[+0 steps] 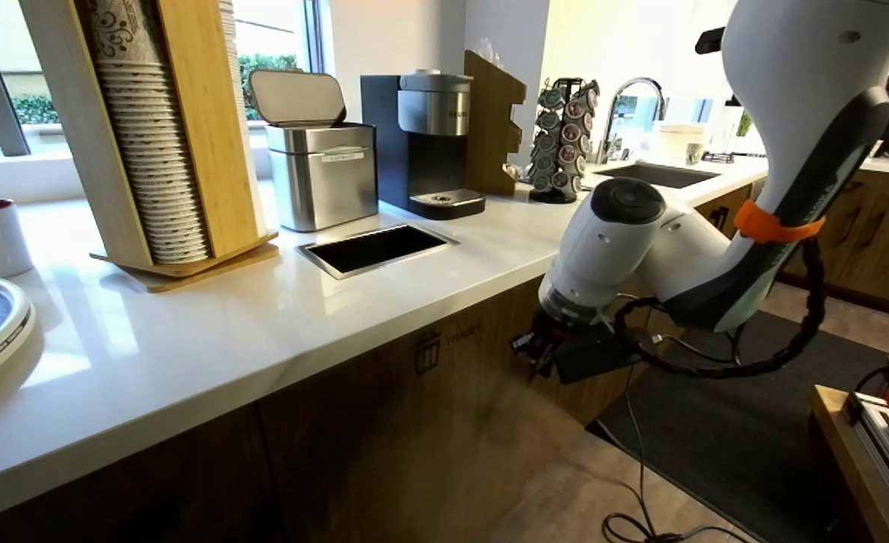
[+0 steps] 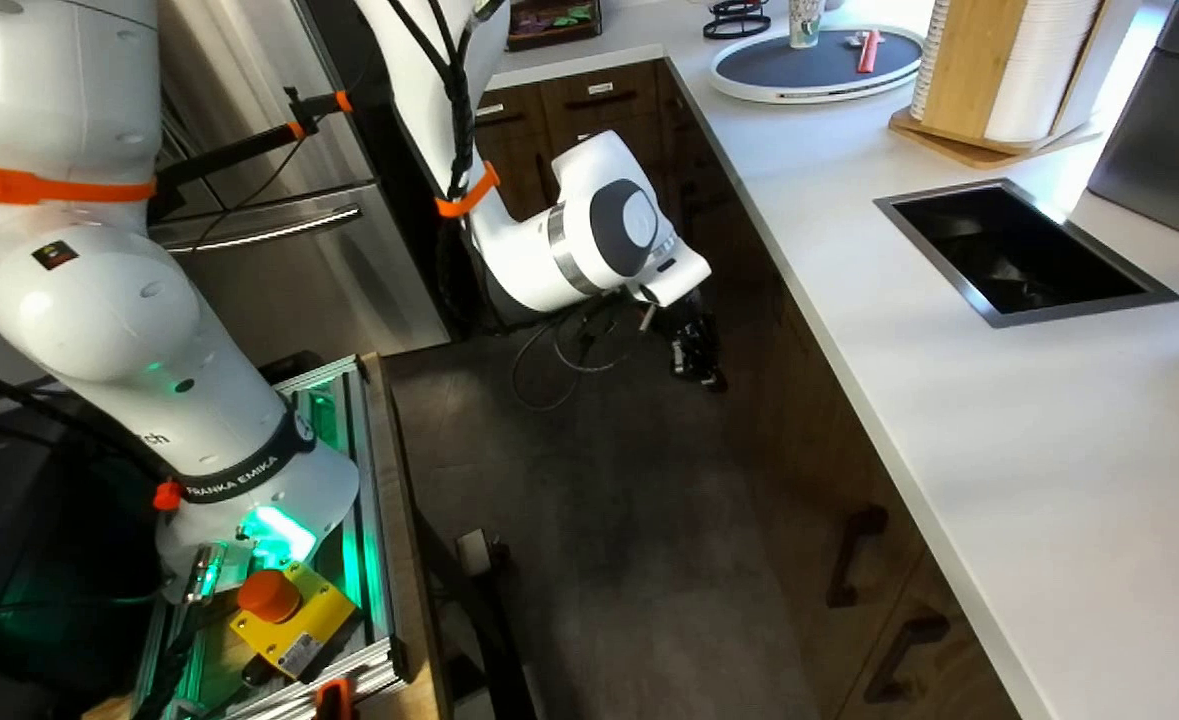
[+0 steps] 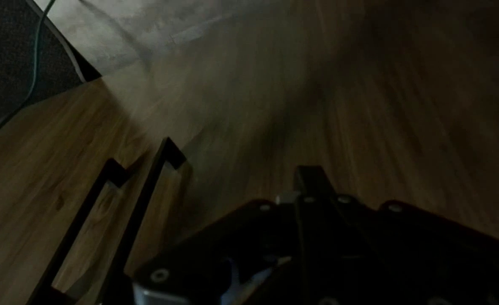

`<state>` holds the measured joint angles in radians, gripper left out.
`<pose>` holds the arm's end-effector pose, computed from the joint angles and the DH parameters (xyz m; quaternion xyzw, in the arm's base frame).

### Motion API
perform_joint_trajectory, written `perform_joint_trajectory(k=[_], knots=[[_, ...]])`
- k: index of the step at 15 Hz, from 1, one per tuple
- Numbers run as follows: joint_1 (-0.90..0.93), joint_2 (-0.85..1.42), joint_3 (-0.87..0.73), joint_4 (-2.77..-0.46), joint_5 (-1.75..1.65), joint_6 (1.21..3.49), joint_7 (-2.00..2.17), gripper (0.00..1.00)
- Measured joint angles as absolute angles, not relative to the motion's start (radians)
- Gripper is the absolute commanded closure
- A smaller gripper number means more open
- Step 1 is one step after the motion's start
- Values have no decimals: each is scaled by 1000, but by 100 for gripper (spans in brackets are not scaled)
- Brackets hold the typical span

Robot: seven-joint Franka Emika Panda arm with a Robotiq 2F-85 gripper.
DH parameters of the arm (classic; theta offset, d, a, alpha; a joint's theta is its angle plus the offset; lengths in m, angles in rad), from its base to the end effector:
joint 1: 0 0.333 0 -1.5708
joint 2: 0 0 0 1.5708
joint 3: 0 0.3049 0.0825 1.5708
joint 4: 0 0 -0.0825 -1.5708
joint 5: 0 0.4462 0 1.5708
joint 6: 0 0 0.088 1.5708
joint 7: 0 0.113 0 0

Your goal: Close the cabinet door

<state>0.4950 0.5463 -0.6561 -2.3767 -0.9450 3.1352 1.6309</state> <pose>0.5046 -0.0567 0.0719 0.9120 -0.3445 0.1942 0.1087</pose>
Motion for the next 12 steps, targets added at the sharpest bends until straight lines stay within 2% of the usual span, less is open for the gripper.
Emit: perform_joint_trajectory(k=[1,2,5,8,11,12], knots=[[466,510,-613,-2410,-945,3135,1591,73],[432,465,-569,-2452,-945,3131,1541,67],[308,313,-452,-2602,-945,3114,1338,44],[137,156,-293,-2764,-896,2985,1131,22],[-16,121,-105,-2785,-719,2872,893,0],[-48,119,-57,-2773,-657,2832,819,0]])
